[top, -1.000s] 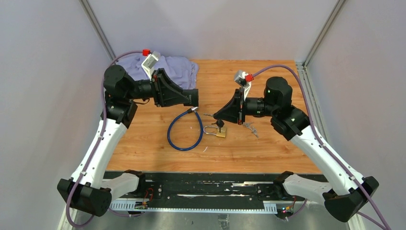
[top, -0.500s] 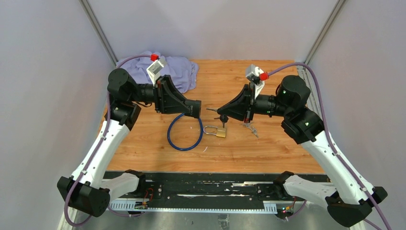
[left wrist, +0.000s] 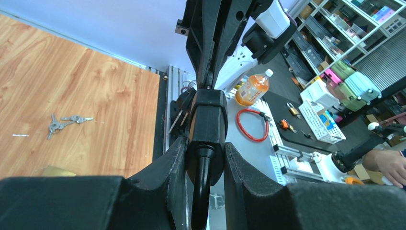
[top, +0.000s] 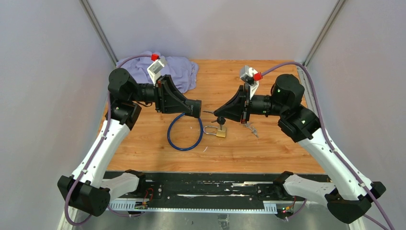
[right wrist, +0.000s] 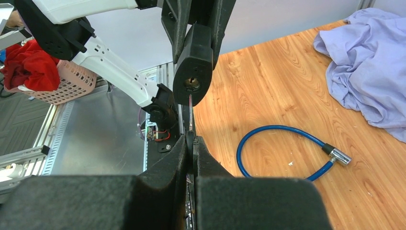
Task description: Unlock with the key
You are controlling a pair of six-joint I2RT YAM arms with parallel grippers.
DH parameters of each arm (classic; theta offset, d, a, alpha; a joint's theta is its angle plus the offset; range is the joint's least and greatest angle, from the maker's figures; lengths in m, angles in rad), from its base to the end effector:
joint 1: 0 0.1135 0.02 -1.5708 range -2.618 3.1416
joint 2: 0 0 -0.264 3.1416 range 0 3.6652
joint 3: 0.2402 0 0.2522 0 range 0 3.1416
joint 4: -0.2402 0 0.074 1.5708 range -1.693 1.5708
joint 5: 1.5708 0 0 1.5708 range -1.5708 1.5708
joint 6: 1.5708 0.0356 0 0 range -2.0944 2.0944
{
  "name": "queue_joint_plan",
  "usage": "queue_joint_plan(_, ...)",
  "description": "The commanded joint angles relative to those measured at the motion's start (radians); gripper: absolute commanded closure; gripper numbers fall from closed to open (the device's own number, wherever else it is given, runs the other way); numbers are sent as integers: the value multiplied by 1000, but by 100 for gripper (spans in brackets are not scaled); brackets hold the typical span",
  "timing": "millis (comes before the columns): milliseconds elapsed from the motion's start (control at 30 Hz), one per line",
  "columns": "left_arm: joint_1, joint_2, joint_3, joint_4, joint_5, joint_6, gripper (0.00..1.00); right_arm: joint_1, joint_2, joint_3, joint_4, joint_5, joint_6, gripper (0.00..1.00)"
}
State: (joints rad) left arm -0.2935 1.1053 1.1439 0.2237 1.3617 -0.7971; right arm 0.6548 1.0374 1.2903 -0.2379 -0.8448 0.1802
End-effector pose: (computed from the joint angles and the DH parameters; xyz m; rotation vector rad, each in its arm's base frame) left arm 0.2030 -0.0977 0.4399 0.9578 1.5244 -1.6943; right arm 0.1468 0.1463 0.4617 -1.0609 1.3520 1.2859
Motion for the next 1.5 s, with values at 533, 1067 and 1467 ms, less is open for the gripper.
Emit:
queue_joint_plan(533, -8, -1, 13, 59, -9, -13, 100, 29, 17, 59, 32, 15, -19, 99)
queue_joint_plan(1067, -9, -1, 18, 58, -10, -17, 100, 29, 19, 68, 26, 19, -26, 99)
queue_joint_plan(1467, -8, 1, 22, 58, -15, -16, 100, 29, 38, 67, 34, 11, -21, 99)
